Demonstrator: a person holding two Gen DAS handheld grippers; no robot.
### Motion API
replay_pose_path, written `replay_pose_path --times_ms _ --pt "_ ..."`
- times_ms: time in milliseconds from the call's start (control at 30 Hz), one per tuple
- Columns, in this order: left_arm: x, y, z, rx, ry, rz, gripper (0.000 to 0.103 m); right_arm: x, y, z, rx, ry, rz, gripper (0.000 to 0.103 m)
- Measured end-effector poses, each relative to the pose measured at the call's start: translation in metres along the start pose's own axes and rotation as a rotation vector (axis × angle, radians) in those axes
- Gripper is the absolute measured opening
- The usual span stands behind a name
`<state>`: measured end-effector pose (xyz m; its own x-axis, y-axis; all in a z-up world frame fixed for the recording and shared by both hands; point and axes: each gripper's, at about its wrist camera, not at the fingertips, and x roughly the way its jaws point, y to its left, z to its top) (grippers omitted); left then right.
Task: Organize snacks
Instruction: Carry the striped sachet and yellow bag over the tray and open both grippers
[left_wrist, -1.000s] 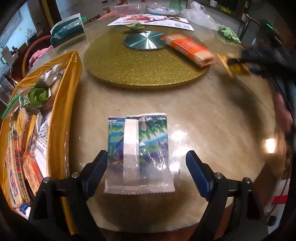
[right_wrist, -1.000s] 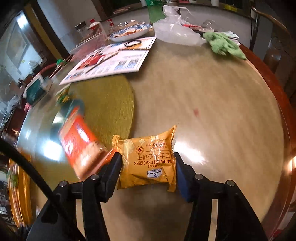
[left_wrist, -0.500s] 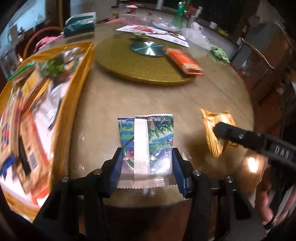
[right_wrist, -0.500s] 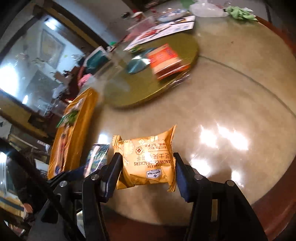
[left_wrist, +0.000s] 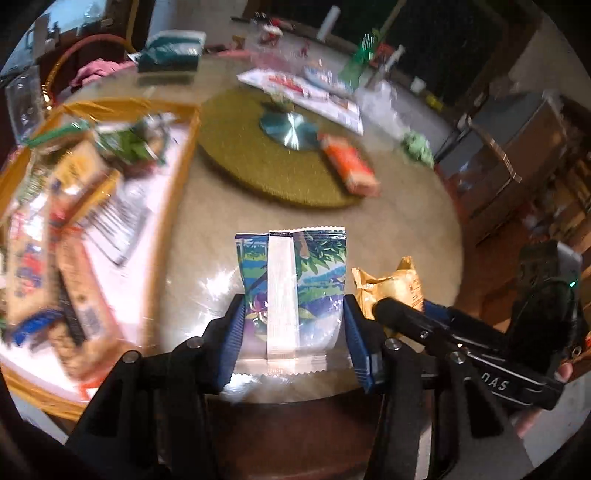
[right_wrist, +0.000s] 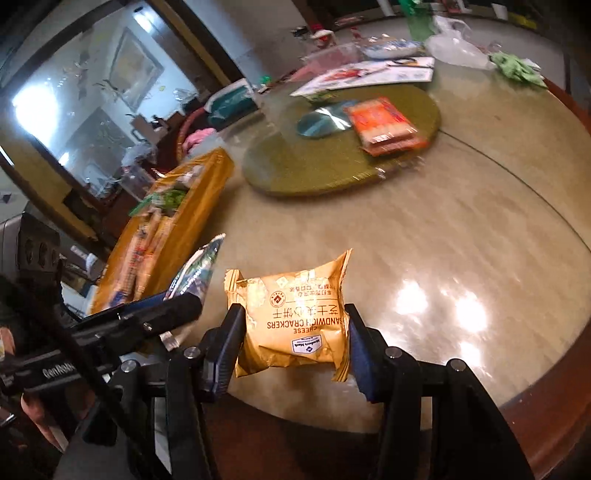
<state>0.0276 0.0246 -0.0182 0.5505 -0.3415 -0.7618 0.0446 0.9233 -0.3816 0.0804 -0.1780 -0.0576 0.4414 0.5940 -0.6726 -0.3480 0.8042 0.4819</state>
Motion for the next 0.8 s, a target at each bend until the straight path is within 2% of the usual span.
replay_pose_path --times_ms 133,267,400,467,567,667,800 --pt "-0.047 0.019 0.009 -0.042 -0.093 0.036 0.053 -0.007 0.029 0.008 -0.064 -0.044 0.070 0.053" --pt "-0.084 0.052 0.015 -0.099 -0.145 0.075 0.053 0.011 0.060 0.017 -0.085 -0.015 0.139 0.053" --pt "-0.111 0.091 0.010 -0.142 -0.212 0.184 0.053 0.031 0.091 0.024 -0.111 -0.013 0.209 0.053" --pt "-0.114 0.110 0.009 -0.170 -0.218 0.230 0.053 0.043 0.105 0.027 -0.124 0.013 0.238 0.053" --pt "-0.113 0.139 0.003 -0.219 -0.217 0.270 0.053 0.061 0.134 0.027 -0.198 0.038 0.205 0.053" --pt "-0.105 0.165 -0.001 -0.268 -0.188 0.277 0.053 0.086 0.155 0.028 -0.254 0.081 0.169 0.053" --pt "-0.096 0.176 -0.003 -0.260 -0.162 0.309 0.053 0.109 0.166 0.032 -0.276 0.122 0.118 0.053"
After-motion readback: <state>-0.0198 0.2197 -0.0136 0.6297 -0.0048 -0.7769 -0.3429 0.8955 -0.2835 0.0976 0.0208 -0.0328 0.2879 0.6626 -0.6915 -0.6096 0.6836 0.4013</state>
